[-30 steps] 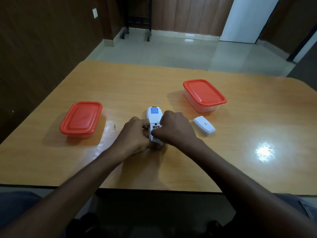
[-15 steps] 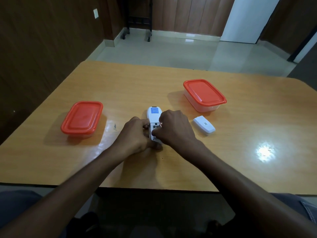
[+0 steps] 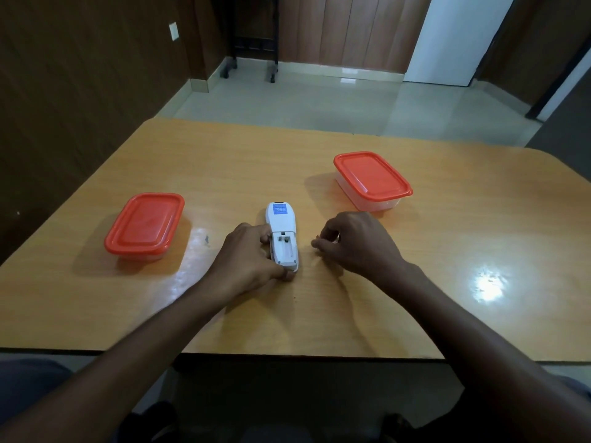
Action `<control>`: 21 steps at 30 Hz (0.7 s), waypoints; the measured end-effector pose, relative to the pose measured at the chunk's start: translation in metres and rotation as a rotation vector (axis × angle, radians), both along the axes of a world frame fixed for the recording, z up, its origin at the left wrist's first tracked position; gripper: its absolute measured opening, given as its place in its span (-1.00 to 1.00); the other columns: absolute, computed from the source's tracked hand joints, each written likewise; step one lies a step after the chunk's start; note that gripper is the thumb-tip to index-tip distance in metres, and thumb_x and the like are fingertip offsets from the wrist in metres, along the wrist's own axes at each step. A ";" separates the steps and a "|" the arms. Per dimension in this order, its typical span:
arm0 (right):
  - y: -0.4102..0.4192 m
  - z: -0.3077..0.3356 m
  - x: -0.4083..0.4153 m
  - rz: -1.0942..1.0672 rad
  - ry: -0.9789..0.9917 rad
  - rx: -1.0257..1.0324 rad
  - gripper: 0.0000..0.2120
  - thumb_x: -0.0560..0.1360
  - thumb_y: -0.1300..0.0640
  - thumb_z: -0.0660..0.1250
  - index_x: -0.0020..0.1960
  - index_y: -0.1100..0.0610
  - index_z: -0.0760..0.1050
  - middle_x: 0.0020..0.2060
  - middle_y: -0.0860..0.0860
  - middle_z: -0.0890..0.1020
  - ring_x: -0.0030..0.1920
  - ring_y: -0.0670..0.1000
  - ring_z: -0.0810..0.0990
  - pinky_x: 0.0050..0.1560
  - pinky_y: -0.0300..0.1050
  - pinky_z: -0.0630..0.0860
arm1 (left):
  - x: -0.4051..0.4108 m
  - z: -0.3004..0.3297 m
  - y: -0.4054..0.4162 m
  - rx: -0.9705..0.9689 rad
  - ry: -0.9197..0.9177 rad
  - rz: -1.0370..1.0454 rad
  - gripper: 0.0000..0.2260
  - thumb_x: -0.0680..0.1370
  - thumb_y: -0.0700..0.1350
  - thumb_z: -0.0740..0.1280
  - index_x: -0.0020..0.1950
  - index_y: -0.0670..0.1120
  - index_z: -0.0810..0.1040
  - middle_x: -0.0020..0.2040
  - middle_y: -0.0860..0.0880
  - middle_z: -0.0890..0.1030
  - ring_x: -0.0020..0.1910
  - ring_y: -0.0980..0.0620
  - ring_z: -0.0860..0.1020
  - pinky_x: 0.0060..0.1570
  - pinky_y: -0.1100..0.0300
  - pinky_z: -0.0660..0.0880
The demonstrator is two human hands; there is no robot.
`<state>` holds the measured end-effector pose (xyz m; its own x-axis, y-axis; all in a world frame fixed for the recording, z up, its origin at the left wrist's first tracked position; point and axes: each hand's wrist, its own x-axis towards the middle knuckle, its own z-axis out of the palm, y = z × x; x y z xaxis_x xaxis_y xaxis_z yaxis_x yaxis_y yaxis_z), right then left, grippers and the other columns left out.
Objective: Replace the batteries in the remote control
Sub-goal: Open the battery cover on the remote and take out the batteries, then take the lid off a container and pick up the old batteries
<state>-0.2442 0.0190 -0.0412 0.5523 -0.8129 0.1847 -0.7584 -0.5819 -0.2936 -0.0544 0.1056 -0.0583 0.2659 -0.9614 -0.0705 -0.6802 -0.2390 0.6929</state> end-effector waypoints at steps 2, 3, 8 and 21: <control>-0.009 0.005 -0.010 -0.010 -0.025 -0.090 -0.84 0.49 0.02 0.46 -0.06 0.11 0.70 -0.15 0.00 0.67 -0.15 0.00 0.61 -0.23 -0.09 0.49 | -0.001 0.002 0.002 -0.013 0.003 -0.016 -0.54 0.16 0.01 0.67 -0.01 0.03 0.62 -0.09 -0.04 0.58 -0.20 0.06 0.49 -0.31 0.23 0.31; -0.016 0.007 -0.017 -0.045 -0.050 -0.151 -0.85 0.49 0.05 0.46 -0.02 0.12 0.69 -0.11 0.01 0.67 -0.12 0.02 0.61 -0.24 -0.11 0.47 | -0.002 0.004 0.004 -0.026 0.000 -0.019 -0.53 0.18 0.00 0.67 0.02 0.02 0.62 -0.05 -0.04 0.57 -0.17 0.06 0.50 -0.32 0.27 0.29; -0.053 -0.003 -0.045 -0.239 0.062 -0.339 -0.64 0.48 0.19 0.43 0.27 0.16 0.58 0.16 0.09 0.62 0.24 0.16 0.50 -0.11 0.06 0.62 | -0.008 0.009 0.009 -0.112 0.008 0.041 -0.21 0.28 0.05 0.65 0.45 -0.02 0.46 0.15 0.01 0.47 0.04 0.04 0.52 -0.17 0.32 0.31; -0.009 0.012 -0.032 -0.019 -0.166 -0.626 -0.90 0.47 0.29 0.40 -0.02 0.21 0.56 -0.08 0.15 0.61 -0.03 0.19 0.56 -0.05 0.07 0.55 | -0.037 0.032 0.004 -0.157 0.825 0.069 -0.41 0.32 0.19 0.57 0.28 0.00 0.59 0.06 -0.07 0.70 -0.10 -0.03 0.73 0.15 -0.10 0.62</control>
<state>-0.2766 0.0098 -0.0288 0.4618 -0.5333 0.7088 -0.7440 -0.6679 -0.0178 -0.0915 0.1096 -0.0261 0.2461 -0.9598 -0.1349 0.0713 -0.1208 0.9901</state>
